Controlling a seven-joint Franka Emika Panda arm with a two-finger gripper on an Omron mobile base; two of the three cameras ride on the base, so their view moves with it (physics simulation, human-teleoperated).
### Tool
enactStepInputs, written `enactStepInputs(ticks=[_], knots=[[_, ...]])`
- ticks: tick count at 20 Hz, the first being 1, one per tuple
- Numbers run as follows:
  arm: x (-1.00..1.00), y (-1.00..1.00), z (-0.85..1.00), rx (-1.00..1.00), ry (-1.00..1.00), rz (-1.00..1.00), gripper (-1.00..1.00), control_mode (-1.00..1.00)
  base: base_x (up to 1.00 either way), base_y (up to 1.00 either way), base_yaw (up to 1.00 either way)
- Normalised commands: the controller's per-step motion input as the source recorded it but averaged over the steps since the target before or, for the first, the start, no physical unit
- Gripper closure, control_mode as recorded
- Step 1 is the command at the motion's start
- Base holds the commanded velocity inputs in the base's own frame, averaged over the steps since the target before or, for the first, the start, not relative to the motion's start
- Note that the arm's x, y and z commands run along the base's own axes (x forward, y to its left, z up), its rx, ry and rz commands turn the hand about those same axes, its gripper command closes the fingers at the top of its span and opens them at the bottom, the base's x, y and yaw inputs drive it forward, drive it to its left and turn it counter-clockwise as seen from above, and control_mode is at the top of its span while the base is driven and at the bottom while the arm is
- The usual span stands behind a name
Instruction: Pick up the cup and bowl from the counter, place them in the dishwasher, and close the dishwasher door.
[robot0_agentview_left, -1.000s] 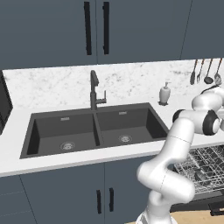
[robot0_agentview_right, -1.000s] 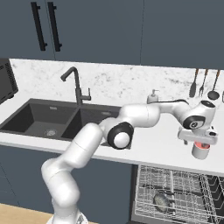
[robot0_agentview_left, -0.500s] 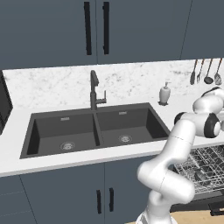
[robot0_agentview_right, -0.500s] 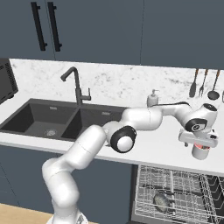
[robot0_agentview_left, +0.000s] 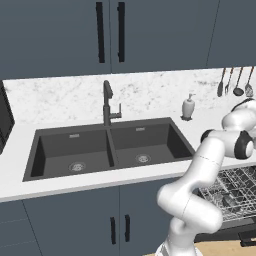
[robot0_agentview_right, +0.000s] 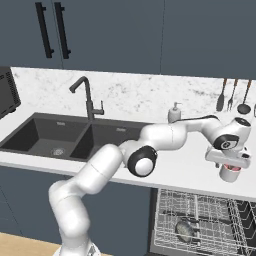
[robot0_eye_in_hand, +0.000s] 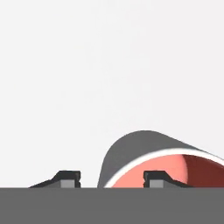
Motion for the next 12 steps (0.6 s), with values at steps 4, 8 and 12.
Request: enactStepInputs(ticks=[4, 8, 12], knots=[[-0.54, 0.14, 0.0, 0.0, -0.1, 0.0, 1.0, -1.0, 0.0, 0.0, 0.0], [-0.94, 0.42, 0.0, -0.02, -0.13, 0.0, 1.0, -1.0, 0.0, 0.0, 0.0], [-0.98, 0.57, -0.05, -0.02, -0.02, 0.02, 1.0, -1.0, 0.0, 0.0, 0.0]])
